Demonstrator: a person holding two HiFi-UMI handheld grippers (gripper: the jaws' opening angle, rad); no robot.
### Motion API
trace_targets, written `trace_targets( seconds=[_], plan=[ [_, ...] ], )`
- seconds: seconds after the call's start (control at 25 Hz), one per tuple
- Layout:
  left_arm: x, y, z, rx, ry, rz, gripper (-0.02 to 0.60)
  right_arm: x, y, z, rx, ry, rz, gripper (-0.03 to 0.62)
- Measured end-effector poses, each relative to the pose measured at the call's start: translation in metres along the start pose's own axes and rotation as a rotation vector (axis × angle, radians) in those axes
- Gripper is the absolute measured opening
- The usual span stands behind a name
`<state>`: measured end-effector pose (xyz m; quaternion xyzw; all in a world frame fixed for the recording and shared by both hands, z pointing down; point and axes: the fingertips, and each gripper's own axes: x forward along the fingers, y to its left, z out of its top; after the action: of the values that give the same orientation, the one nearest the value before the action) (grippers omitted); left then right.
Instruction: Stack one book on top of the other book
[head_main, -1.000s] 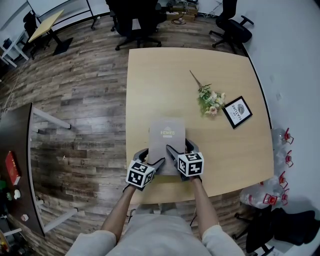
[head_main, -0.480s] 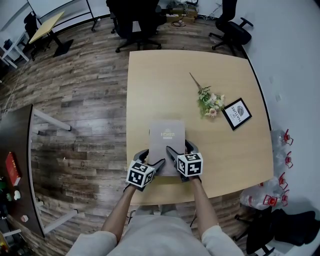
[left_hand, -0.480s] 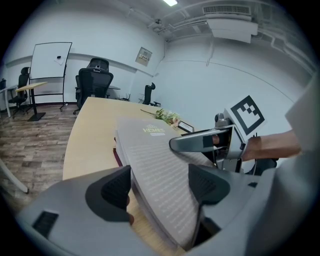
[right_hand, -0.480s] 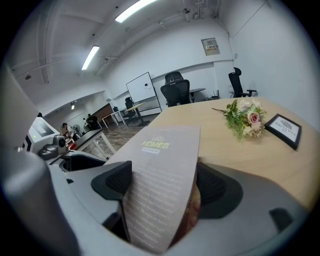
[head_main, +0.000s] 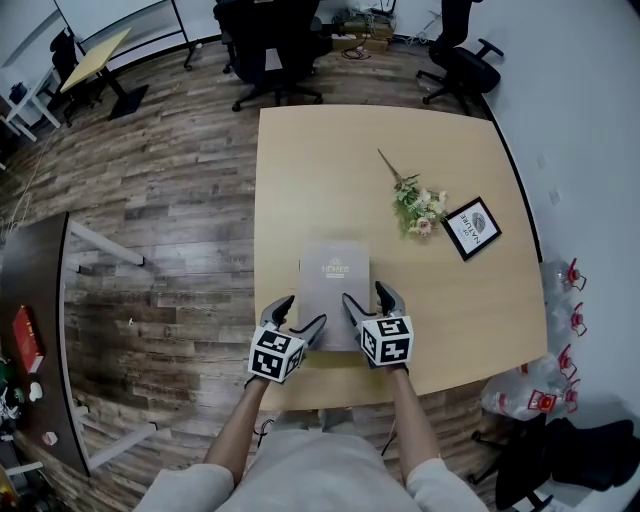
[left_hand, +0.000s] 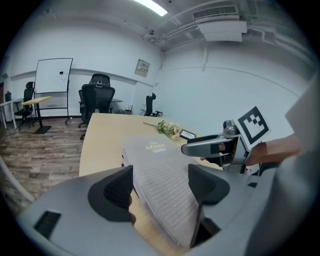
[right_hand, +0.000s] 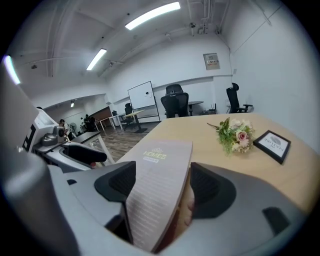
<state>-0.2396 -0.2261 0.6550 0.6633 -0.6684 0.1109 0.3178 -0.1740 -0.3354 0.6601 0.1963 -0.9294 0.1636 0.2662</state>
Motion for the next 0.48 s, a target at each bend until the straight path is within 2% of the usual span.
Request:
trace_targets(
  seconds=[0.48],
  plan=[
    [-0.031,-0.02,0.034,0.105,-0.113,0.038,0.184,-0.066,0.007,0.022,-0.061,-0.155,-0.055,0.15]
  ],
)
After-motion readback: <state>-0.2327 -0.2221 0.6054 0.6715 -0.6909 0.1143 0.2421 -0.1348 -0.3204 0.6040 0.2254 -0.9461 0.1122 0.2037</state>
